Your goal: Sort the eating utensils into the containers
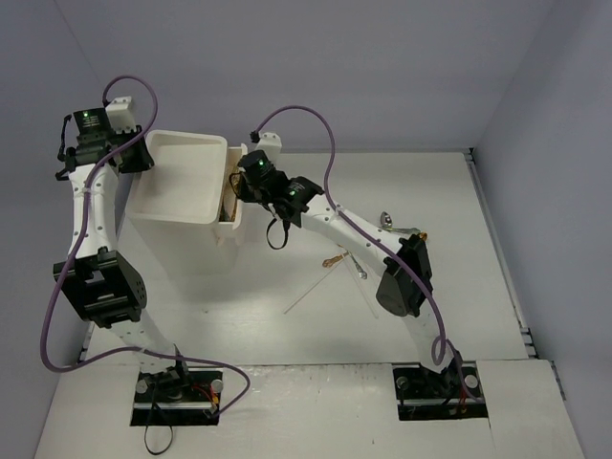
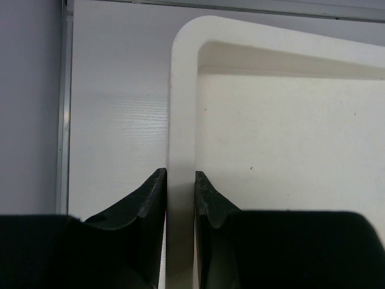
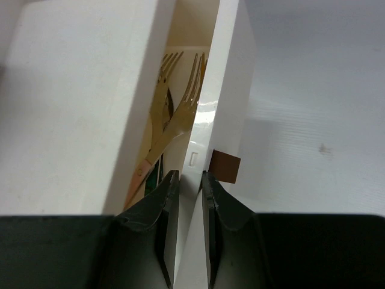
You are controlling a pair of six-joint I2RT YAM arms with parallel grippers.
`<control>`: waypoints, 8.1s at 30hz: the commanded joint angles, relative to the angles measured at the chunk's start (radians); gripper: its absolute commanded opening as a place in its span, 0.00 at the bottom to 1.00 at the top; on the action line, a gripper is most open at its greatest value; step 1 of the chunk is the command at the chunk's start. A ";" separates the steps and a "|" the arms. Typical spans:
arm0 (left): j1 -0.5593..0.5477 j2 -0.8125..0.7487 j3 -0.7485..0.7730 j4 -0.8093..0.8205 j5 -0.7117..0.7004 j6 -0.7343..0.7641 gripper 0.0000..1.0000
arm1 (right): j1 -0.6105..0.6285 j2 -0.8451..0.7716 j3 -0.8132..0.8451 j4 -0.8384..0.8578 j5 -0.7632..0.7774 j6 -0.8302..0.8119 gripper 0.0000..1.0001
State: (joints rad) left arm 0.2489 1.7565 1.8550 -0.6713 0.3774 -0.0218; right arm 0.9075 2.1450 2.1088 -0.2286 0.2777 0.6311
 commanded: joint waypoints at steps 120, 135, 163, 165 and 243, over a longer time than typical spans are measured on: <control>0.050 0.063 0.050 -0.076 0.182 -0.028 0.00 | -0.245 0.044 -0.221 0.278 -1.054 -1.002 0.00; 0.055 0.078 0.093 -0.083 0.183 -0.016 0.00 | -0.349 -0.210 -0.598 0.279 -1.000 -1.019 0.10; -0.224 -0.469 -0.027 -0.065 -0.092 -0.174 0.73 | -0.485 -0.848 -1.129 0.252 -0.281 -0.509 0.63; -0.304 -0.552 -0.096 -0.071 -0.130 -0.155 0.73 | -0.485 -0.855 -1.163 0.251 -0.286 -0.502 0.60; -0.478 -0.951 -0.585 -0.167 -0.377 -0.177 0.73 | -0.394 -0.399 -1.128 0.253 -0.326 -0.678 0.24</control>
State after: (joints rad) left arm -0.2231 0.7982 1.2610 -0.8860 0.0021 -0.1974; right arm 0.5121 1.7364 0.9707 0.0175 -0.0520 -0.0315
